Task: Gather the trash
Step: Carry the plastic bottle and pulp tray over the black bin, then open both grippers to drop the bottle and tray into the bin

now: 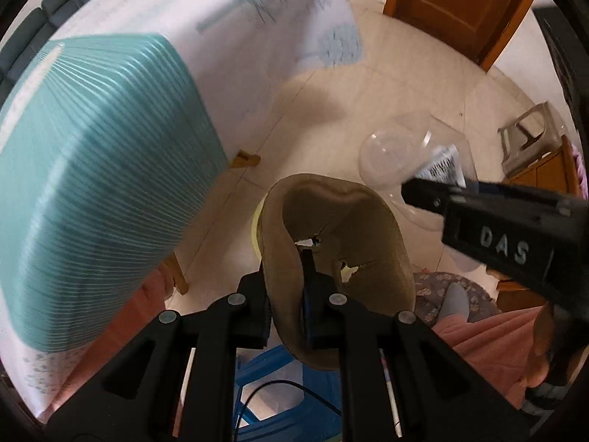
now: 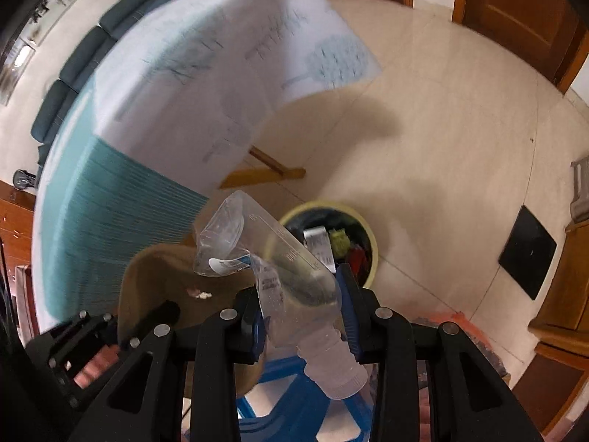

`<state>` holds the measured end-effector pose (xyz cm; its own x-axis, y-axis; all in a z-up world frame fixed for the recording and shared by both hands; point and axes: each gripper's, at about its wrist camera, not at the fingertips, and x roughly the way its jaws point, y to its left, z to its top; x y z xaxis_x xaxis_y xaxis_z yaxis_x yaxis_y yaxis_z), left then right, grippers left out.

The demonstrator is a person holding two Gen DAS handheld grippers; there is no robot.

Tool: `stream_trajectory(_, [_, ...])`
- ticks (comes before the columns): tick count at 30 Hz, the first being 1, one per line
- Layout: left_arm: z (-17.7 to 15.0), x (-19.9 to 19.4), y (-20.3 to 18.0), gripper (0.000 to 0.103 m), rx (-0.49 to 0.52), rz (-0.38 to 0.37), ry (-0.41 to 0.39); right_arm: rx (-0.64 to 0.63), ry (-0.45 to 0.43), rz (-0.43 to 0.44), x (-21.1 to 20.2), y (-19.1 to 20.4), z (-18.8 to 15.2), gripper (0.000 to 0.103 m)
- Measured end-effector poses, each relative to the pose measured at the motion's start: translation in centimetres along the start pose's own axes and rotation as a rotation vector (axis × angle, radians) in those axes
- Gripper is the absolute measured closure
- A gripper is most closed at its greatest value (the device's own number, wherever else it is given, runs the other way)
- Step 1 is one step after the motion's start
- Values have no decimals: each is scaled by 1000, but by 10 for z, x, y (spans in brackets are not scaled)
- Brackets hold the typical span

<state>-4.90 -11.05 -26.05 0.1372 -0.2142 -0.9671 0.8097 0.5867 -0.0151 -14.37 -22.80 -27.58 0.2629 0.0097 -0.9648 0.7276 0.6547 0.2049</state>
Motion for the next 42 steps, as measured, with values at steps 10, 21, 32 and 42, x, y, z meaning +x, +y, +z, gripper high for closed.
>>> stream_trajectory(10, [-1, 91, -3, 93, -58, -18, 139, 142, 83, -5, 78, -49, 24, 69])
stream_trajectory(21, [16, 138, 1, 93, -81, 39, 189, 186, 146, -34, 127, -66, 32, 69])
stream_trajectory(32, [26, 161, 2, 93, -93, 74, 207, 143, 164, -42, 155, -46, 37, 68])
stream_trajectory(42, [20, 165, 11, 76, -176, 71, 253, 116, 153, -34, 160, -37, 42, 56])
